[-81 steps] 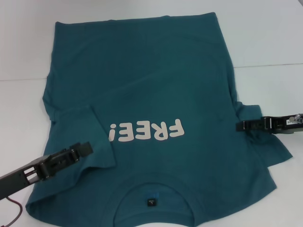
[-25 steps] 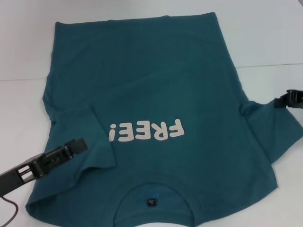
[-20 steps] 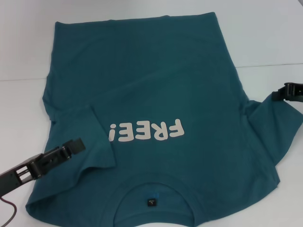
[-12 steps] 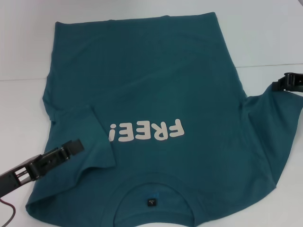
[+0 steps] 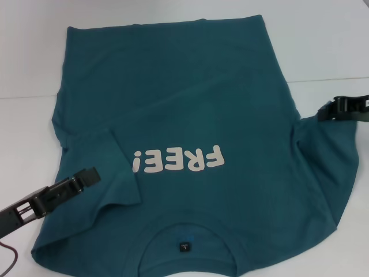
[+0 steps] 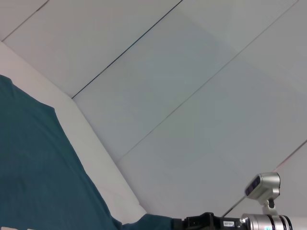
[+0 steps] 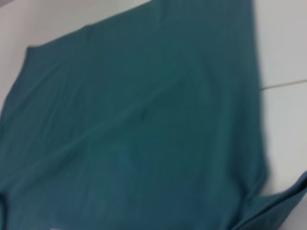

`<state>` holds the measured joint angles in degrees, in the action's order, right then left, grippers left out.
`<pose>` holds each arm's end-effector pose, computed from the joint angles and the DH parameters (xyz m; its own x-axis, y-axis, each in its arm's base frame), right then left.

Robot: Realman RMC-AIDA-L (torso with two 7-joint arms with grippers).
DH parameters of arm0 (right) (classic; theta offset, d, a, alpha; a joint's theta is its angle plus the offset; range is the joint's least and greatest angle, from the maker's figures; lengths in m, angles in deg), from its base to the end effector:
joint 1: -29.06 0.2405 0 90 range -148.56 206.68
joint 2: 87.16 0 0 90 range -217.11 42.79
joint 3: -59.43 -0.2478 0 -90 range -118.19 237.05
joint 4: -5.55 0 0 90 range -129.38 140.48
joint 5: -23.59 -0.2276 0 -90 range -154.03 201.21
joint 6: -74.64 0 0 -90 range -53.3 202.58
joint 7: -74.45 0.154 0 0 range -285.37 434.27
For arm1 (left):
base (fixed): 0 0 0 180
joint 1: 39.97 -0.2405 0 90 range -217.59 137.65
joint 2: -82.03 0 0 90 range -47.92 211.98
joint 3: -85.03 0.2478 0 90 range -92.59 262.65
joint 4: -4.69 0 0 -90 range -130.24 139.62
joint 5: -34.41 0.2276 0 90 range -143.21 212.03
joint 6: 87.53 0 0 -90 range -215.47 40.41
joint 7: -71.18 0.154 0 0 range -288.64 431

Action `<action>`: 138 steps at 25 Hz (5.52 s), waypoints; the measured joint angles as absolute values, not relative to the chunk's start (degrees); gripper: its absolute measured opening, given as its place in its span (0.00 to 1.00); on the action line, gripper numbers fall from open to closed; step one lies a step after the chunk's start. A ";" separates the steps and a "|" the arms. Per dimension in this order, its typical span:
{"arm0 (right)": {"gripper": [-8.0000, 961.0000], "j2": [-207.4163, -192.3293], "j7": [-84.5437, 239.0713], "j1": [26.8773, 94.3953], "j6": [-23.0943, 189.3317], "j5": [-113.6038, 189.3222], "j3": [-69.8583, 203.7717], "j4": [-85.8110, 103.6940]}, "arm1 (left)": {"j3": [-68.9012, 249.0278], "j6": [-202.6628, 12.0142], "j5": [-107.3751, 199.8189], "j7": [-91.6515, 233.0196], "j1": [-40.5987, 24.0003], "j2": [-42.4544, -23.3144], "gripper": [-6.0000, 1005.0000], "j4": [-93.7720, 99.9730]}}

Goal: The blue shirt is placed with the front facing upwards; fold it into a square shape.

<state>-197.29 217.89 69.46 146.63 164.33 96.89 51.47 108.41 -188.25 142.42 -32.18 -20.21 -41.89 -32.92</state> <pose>0.2877 0.4364 0.0969 0.2932 -0.8219 -0.4883 -0.9389 -0.1511 -0.3093 -0.2936 0.2814 0.0152 0.1719 0.6346 0.7535 0.7976 -0.5386 0.2716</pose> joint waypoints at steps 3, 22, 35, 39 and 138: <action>0.11 -197.87 218.19 70.65 148.63 164.33 98.45 51.11 | 108.40 -188.12 142.32 -32.18 -20.10 -41.89 0.82 -32.85; 0.15 -200.74 220.96 74.43 143.49 164.91 103.71 45.82 | 107.79 -187.73 141.37 -32.18 -19.95 -41.89 0.82 -32.34; 0.17 -201.21 223.31 76.20 136.86 160.89 103.61 42.14 | 107.80 -187.72 141.14 -32.18 -19.93 -41.89 0.82 -32.22; 0.18 -201.36 222.60 76.47 135.13 160.54 103.41 40.60 | 107.79 -187.72 141.09 -32.16 -20.03 -41.89 0.82 -32.22; 0.97 -195.09 209.16 60.76 168.03 136.79 95.19 44.13 | 104.90 -178.31 170.26 -68.45 -17.56 -37.08 0.52 -38.19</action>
